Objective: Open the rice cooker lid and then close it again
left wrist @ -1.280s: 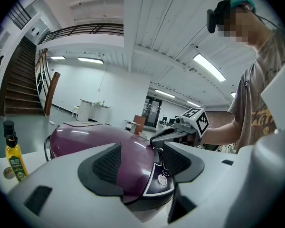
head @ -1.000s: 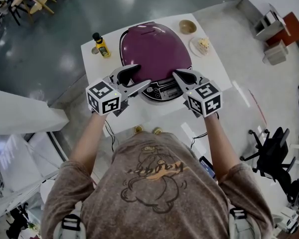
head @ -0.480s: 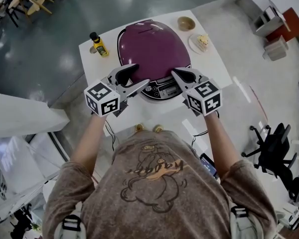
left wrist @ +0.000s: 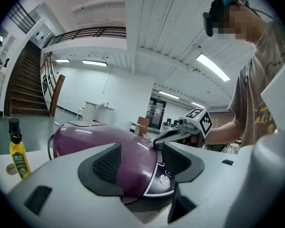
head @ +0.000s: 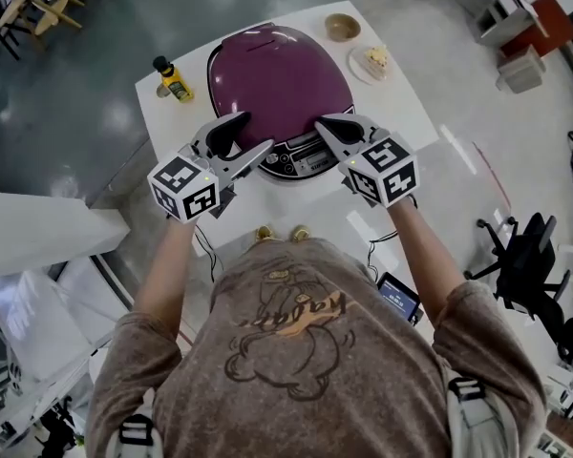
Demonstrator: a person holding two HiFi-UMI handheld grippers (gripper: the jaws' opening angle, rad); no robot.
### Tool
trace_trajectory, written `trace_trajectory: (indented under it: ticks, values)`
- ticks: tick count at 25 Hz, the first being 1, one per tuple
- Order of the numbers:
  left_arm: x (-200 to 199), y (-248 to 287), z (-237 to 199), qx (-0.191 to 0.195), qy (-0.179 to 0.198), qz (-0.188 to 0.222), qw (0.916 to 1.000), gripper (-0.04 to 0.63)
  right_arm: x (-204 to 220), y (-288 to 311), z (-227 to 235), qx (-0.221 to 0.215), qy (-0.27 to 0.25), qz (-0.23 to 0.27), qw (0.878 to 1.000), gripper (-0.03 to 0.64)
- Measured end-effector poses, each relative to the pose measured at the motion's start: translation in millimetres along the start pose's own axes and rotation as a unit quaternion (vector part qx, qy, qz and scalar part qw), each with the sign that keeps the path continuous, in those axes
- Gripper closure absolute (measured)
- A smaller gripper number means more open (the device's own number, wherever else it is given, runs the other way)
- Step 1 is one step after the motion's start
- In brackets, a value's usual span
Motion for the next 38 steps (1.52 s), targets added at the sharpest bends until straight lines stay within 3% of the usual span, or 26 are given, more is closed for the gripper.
trace_trajectory:
  ticks: [13,25,32,35,38]
  values:
    - [-2,1,-2,-0.014,-0.010,0.010,0.9998,0.319,1,-1,1,-0.019,0.017,-0.023,0.999,0.615]
    - [1,3,-1,-0.047,-0.012,0.025,0.9985,0.321,2,0,1,-0.025,0.005,-0.009,1.000,0.615]
    - [3,6,4,-0.059,-0.014,0.018,0.9980,0.322,3,-1,1,-0.057,0.009,-0.012,0.998,0.613]
    - [1,5,11,-0.068,-0.015,0.020,0.9974,0.322,1,-7,-2,-0.065,-0.013,0.014,0.998,0.612]
    - [-3,2,17,-0.075,-0.011,0.025,0.9968,0.322,-7,-25,6,-0.063,0.042,0.069,0.995,0.612]
Point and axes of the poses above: the fingertips, and each gripper's own axes: y forward along the fingers, z to its right, x out of its underside, the point moved 2 cm from there along -y, backward along the fingers, and after that the axes turned 7 degrees about x, right-handed, at the moved point
